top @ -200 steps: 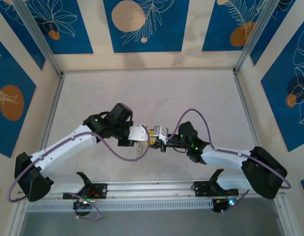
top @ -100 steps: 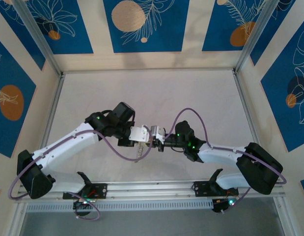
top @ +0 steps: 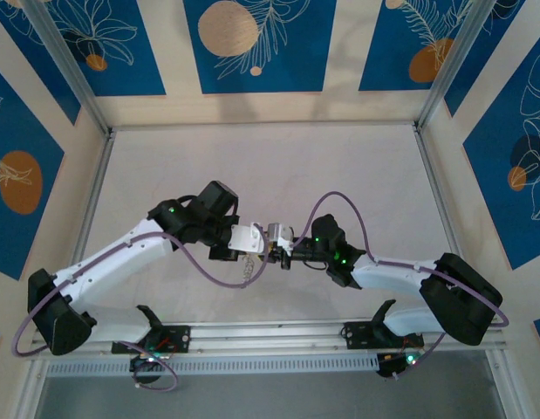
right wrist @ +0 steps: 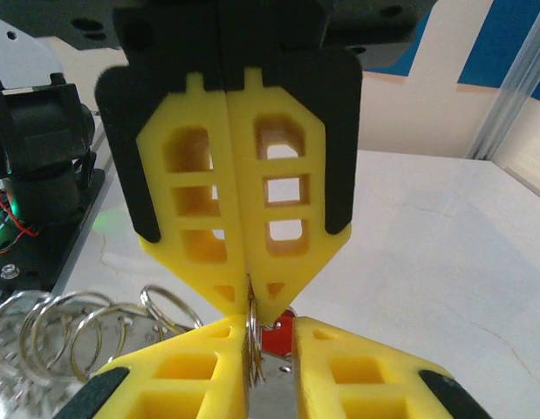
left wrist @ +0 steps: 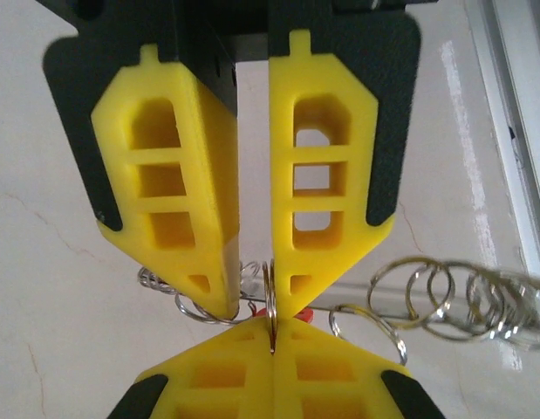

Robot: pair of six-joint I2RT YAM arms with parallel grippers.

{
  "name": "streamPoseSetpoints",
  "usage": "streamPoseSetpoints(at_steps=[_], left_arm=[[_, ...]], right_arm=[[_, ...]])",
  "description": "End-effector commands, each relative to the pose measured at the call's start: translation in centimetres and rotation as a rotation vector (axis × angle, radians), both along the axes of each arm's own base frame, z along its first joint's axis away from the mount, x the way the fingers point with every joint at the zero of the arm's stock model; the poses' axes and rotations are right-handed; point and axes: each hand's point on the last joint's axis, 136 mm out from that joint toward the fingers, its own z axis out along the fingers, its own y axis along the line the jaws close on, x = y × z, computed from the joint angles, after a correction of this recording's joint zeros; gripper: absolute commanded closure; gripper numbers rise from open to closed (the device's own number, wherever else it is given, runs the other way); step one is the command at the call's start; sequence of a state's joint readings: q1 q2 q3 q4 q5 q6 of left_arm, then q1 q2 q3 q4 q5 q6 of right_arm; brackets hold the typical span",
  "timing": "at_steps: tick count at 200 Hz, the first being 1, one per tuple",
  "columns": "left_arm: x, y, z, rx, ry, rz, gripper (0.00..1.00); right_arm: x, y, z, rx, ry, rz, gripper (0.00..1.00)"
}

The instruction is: Put the keys on the keyring

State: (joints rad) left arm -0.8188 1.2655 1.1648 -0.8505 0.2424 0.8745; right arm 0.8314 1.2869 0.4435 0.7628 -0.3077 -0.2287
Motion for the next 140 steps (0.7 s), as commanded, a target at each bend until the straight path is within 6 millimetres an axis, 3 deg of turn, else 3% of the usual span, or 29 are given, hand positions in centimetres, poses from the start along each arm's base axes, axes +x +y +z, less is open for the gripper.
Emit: streamPoseSetpoints(at_steps=[1,35,59,76,140], left_arm=[[-0.6,-1.4,2.5,-0.107,-0.034,-0.064,1.00],[-0.6,-1.3,2.3,-0.107,-0.041,-0.060,1.00],[-0.3,-0.9,2.0,-0.122,-0.036,-0.035,0.94],[-0.4,-0.7,2.3,-0.188,0.014,-0.018,0.84],[-0.7,-1.6,3.8,-0.356,0.038,-0.037,0.84]], right_arm=[[0.0,0.2,0.4,0.010,0.009,0.002,0.81],[-0.1,0.1,0.5,0.020,0.007,-0.002,1.00],[-0.4,-0.4,1.7,0.085,-0.006,0.015,1.00],[-0.7,-0.9,2.8,0.135,-0.010,0.025,1.00],[-1.2,-2.0,4.6,0.226,-0.049,0.048,1.00]])
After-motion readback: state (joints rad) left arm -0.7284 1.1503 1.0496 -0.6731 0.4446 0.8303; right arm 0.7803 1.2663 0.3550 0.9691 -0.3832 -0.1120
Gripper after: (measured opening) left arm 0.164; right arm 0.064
